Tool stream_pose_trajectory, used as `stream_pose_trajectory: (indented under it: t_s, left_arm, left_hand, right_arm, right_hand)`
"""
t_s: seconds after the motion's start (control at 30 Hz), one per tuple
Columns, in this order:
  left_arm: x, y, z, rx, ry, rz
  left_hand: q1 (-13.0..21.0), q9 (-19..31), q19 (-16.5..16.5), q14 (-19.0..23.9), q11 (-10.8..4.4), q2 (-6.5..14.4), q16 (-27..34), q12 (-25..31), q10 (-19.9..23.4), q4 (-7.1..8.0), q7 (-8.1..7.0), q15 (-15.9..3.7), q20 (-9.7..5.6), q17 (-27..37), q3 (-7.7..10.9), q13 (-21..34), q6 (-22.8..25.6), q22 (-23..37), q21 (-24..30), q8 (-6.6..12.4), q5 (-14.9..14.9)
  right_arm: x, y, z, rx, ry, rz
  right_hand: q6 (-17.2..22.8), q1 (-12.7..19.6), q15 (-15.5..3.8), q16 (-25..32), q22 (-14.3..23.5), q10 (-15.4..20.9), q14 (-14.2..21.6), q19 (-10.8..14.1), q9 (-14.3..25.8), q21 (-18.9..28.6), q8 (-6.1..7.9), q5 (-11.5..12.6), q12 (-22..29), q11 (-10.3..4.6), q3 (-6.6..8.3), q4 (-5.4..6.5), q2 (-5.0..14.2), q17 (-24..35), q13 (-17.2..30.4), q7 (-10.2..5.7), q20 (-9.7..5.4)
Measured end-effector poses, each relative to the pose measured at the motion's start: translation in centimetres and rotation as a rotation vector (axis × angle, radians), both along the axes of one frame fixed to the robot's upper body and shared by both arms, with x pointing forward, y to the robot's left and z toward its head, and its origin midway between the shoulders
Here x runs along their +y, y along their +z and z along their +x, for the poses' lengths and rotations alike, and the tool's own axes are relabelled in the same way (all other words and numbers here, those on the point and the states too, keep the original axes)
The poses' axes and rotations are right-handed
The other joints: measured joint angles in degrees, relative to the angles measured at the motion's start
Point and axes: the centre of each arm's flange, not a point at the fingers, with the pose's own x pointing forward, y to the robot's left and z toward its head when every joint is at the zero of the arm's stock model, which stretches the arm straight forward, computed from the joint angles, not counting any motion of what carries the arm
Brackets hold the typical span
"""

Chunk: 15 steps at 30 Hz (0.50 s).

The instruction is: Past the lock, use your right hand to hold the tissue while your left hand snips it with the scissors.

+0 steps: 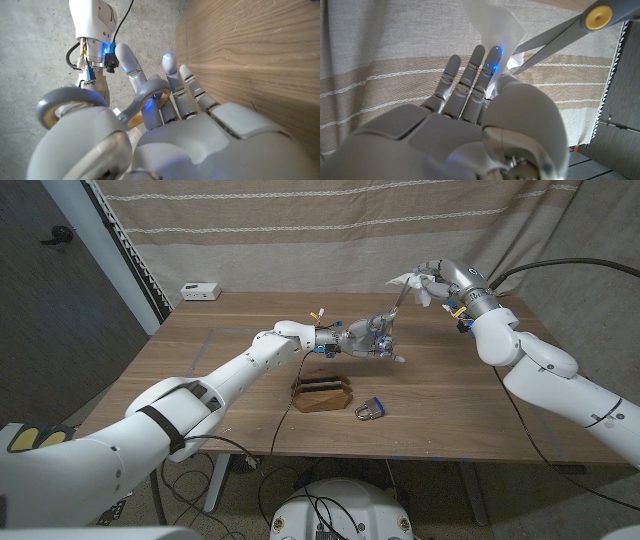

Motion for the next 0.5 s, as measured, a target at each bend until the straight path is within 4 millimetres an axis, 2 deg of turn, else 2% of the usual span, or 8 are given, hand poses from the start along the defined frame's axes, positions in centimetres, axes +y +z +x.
stream_pose_trajectory:
  t_s: [0.5]
  left_arm:
    - [0.17,-0.11,0.32,0.006,-0.003,-0.006]
  left_hand:
    - [0.37,0.20,0.00,0.00,0.00,0.37,0.00,0.00,0.00,0.11,-0.20,0.00,0.00,0.24,-1.37,-0.01,0.21,-0.01,0.00,0.00,0.46]
  right_arm:
    - [0.43,0.05,-0.08,0.019,0.042,-0.015]
  right_hand:
    - [-0.30,0.00,0.00,-0.22,0.00,0.03,0.00,0.01,0.01,-0.13,0.00,0.30,0.00,0.00,-0.31,-0.30,0.00,-0.13,-0.54,0.31,0.00]
